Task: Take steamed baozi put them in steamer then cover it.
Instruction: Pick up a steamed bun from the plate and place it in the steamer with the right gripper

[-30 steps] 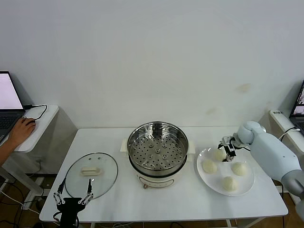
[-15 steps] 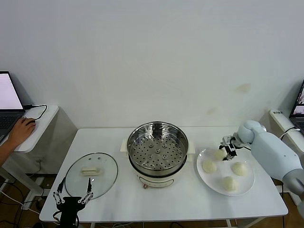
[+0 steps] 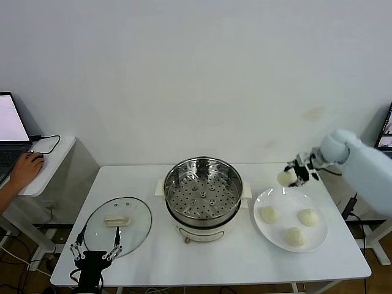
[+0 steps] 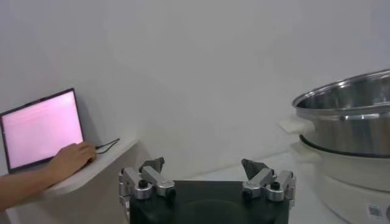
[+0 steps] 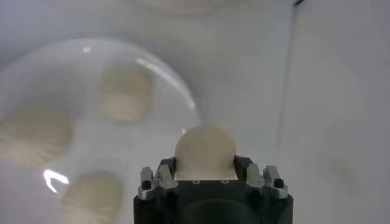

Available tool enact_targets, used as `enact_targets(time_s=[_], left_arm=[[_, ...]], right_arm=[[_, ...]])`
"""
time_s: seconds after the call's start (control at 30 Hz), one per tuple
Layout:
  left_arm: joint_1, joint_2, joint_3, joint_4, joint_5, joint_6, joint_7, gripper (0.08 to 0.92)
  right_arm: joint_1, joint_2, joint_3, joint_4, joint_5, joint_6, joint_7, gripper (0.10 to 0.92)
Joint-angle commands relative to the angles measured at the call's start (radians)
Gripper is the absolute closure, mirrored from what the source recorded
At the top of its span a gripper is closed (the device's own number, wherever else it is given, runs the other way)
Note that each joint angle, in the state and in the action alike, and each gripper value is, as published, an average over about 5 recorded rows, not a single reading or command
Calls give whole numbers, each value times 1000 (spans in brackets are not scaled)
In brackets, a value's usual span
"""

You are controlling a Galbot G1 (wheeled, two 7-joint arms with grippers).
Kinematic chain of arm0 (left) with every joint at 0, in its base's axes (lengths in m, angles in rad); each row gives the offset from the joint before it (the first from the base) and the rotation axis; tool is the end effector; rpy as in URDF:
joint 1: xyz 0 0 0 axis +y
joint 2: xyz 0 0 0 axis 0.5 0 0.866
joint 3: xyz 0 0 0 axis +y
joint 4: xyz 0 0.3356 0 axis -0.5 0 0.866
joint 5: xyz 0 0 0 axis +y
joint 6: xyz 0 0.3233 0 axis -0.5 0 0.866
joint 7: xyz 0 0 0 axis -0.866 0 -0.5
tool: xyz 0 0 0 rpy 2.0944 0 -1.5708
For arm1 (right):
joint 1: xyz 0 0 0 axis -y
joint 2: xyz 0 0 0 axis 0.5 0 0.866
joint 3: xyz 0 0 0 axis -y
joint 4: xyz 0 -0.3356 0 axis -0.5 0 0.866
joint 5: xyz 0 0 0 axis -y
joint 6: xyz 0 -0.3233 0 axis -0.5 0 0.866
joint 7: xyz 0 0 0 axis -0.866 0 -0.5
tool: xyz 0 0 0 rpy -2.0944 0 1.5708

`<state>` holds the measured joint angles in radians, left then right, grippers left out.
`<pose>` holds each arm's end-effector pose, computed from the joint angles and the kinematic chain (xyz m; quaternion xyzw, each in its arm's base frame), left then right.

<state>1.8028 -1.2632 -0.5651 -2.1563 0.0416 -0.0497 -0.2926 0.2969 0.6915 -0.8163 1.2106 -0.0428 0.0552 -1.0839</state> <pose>0.0957 0.0582 -0.2910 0.0597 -0.9852 -0.1575 0.0321 0.5160 -0.1585 -0.0480 0.4935 -0.5584 0.6256 0.2309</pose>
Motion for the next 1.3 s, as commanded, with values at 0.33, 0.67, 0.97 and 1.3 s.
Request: enact_targets(time_s=[0.33,0.67,0.97,1.3], left_arm=[[-4,11,-9,-1,-4,-3,-5,177],[-4,5,-24,1,-2,-3,-5,177],[1,-13,-33,0,3,-1,-4,177],[6,-23,-34,-4,4,-4,-6,177]], right_arm=[[393,331,-385,85,236,106,91,431],[238,447,-407,9,61,253,132,431],[152,482,-432,-57,-132,393,181,431],[123,536,-406,-187,-269,479,221,431]])
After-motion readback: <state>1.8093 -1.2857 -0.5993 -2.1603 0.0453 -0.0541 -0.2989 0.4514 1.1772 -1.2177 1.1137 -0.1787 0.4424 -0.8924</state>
